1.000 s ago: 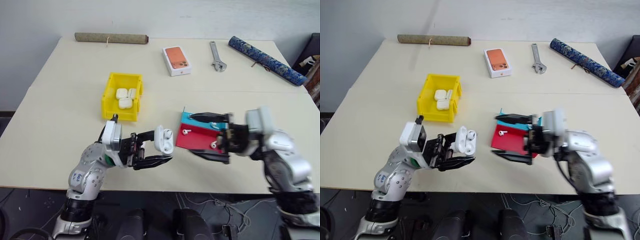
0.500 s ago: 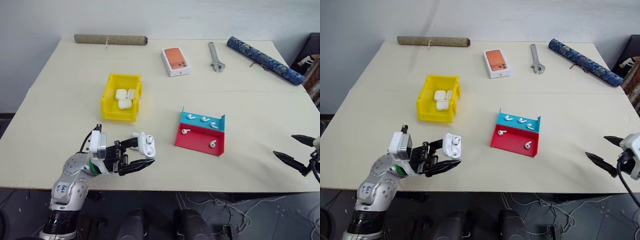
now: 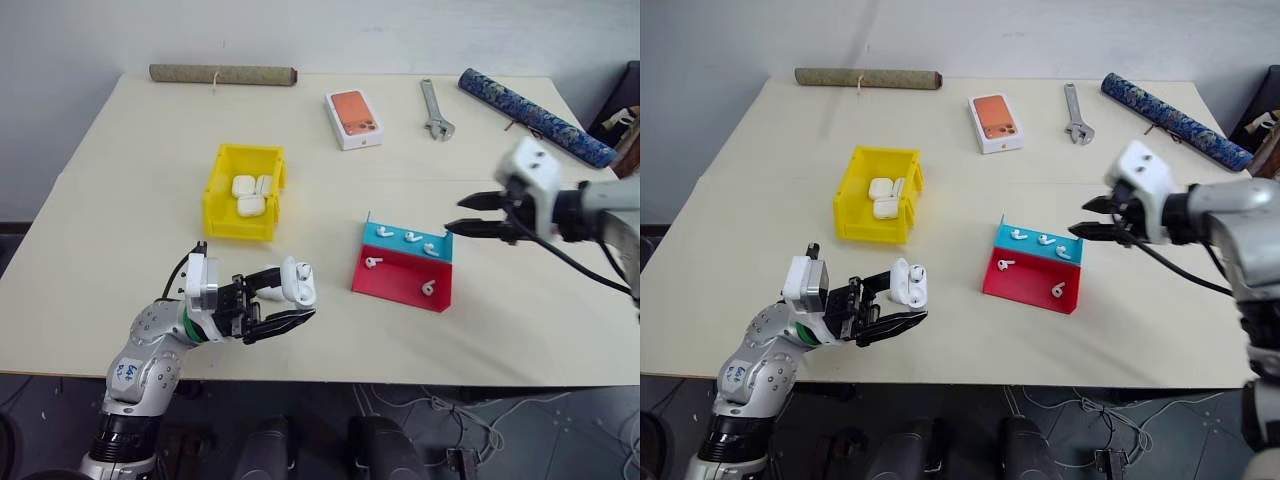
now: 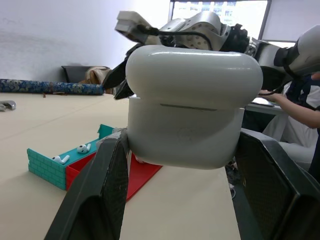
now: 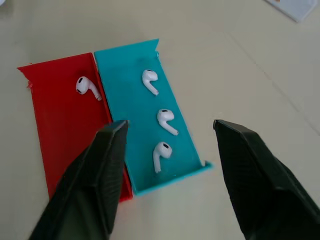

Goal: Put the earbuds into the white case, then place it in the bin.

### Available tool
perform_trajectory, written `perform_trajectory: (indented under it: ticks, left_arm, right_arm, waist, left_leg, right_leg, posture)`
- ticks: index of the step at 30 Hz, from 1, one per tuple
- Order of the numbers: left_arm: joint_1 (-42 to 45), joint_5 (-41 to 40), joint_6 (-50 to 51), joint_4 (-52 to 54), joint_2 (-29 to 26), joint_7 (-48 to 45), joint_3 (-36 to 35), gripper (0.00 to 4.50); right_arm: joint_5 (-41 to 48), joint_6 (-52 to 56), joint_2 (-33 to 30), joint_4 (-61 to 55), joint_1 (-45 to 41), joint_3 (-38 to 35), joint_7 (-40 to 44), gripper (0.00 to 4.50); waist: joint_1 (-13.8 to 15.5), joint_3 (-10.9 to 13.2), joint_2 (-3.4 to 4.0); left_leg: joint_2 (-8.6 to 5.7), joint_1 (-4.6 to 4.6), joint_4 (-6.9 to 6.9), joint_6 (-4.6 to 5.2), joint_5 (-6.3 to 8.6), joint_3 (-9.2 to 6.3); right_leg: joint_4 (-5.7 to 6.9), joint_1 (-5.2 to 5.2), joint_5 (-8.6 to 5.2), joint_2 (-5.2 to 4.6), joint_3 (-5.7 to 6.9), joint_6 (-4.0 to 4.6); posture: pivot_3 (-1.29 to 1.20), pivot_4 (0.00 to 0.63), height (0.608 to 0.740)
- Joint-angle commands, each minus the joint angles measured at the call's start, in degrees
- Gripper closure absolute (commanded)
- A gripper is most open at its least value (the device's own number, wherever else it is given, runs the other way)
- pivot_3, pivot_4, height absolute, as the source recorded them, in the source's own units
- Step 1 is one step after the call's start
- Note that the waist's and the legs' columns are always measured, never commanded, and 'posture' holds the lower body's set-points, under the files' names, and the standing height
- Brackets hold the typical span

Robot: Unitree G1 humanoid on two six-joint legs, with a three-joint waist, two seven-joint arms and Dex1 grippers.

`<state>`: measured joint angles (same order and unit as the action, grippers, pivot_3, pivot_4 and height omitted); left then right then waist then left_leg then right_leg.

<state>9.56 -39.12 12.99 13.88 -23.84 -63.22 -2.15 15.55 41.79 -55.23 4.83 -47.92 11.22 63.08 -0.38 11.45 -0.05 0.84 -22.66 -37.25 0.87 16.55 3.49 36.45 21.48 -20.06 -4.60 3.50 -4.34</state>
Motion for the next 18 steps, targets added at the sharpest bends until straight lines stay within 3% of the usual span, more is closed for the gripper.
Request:
perform_trajectory:
  ticks: [1,8,18]
  left_arm:
    - [0.2,-0.3,-0.3,1.7,0.1,0.5,0.2,1.76]
    - [0.4,-0.4,0.0,2.0,0.0,1.2,0.4,1.76]
    - [-0.6,-0.6,0.5,4.0,-0.2,2.6,0.6,1.76]
  right_arm:
    - [-7.6,-5.6,2.4,6.1,-5.4,6.3,1.6,1.93]
    - [-18.3,-21.8,10.4,23.0,-13.2,14.8,6.1,1.93]
    - [-27.5,-38.0,17.1,44.4,-20.8,16.8,8.1,1.93]
  waist:
    - [0.2,0.0,0.00]
    - [0.0,0.0,0.00]
    - [-0.5,0.0,0.00]
  left_leg:
    - [0.00,-0.05,-0.01,0.00,0.00,0.02]
    - [0.00,-0.24,-0.23,0.07,-0.04,0.03]
    - [0.01,-0.27,-0.61,0.08,-0.03,-0.01]
  right_leg:
    - [0.04,0.06,0.00,0.01,0.02,0.00]
    - [0.21,0.09,0.02,0.04,0.12,-0.05]
    - [0.42,0.09,0.02,0.03,0.14,-0.05]
  posture:
    - [0.00,0.150,0.740]
    - [0.00,0.150,0.740]
    - [0.00,0.150,0.740]
